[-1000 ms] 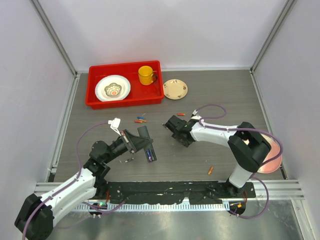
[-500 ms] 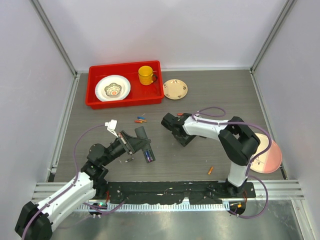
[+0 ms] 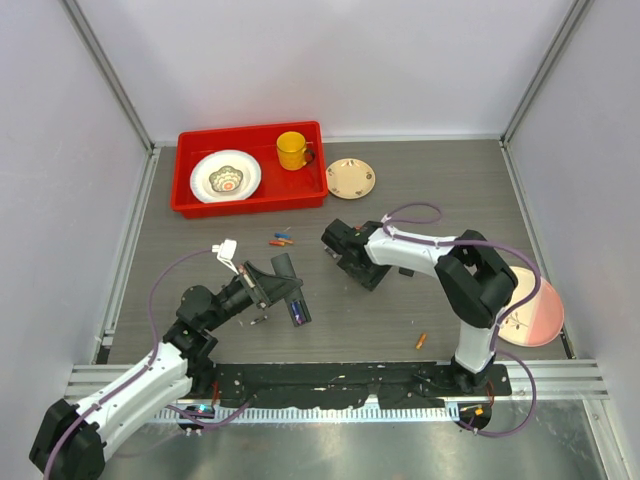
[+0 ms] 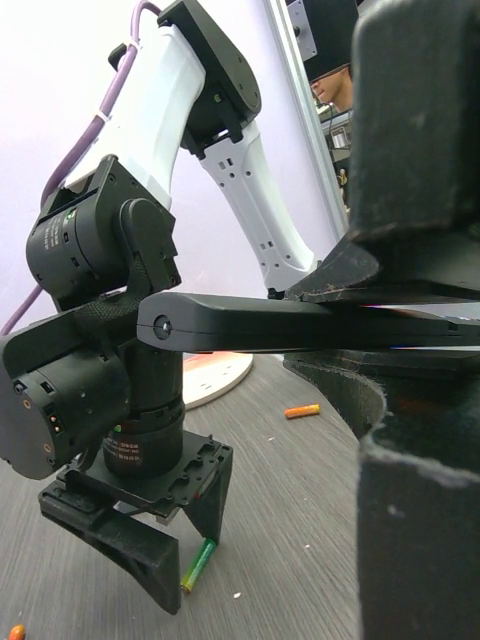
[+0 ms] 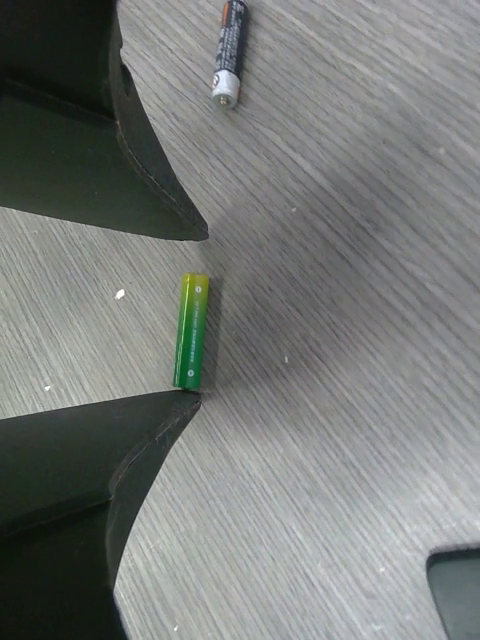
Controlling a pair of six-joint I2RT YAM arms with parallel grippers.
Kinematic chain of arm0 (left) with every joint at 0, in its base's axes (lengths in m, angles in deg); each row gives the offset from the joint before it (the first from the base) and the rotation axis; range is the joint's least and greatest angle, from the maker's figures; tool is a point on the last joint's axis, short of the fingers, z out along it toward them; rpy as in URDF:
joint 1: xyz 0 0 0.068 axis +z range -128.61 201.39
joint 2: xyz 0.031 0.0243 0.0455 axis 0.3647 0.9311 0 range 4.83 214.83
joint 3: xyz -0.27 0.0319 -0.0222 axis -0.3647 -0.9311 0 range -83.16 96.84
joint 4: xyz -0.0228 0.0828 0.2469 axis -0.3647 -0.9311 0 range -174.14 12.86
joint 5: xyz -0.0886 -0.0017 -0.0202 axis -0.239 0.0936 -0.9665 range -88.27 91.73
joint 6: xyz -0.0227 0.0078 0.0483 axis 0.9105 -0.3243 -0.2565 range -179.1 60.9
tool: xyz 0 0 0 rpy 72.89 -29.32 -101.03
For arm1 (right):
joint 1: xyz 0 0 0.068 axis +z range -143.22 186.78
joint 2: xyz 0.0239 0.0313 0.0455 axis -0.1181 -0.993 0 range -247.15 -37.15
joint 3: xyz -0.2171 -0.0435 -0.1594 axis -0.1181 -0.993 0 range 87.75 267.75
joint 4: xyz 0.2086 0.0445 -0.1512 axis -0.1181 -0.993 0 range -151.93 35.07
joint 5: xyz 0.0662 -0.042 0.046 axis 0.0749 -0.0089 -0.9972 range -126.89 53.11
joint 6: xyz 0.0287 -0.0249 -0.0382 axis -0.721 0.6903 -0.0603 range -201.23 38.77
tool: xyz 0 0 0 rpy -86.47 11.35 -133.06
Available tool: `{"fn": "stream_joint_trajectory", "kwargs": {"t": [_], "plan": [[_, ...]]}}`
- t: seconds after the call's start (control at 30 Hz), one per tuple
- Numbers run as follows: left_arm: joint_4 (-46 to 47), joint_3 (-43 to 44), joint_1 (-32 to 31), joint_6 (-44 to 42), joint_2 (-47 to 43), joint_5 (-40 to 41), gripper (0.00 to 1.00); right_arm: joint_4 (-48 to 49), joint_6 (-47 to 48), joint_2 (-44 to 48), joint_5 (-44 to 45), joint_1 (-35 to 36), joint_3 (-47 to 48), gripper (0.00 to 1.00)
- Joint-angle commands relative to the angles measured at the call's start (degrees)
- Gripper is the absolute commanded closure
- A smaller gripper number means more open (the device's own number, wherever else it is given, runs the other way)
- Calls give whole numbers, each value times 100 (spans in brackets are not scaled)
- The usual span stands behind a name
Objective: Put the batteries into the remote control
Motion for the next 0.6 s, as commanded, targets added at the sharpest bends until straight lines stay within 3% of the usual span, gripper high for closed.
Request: {"fn": "stream_joint_trajectory", "kwargs": {"t": [0.0, 0.13, 0.17, 0.23, 0.27, 0.37, 0.43, 0.57], "plan": [[290, 7, 38, -1, -3, -67, 100, 220, 771, 320, 296, 21, 355, 31], [290, 16, 38, -10, -38, -93, 100, 885, 2254, 961, 613, 30, 277, 28], [281, 16, 38, -10, -47, -94, 100, 1132, 3337, 1128, 579, 21, 94, 28], [264, 7, 38, -19, -56, -102, 100, 1642, 4266, 1533, 377, -13, -100, 29], [263, -2, 38, -19, -56, -102, 100, 1827, 5349, 1630, 150, -40, -301, 29], [263, -28, 38, -36, -64, -94, 100, 2137, 6822, 1675, -606, -128, -619, 39], [263, -46, 38, -54, -56, -85, 100, 1857, 7222, 1474, -687, -128, -602, 50], [316, -46, 38, -54, 6, -94, 100, 2153, 7645, 1516, -1485, -137, -944, 56]]}}
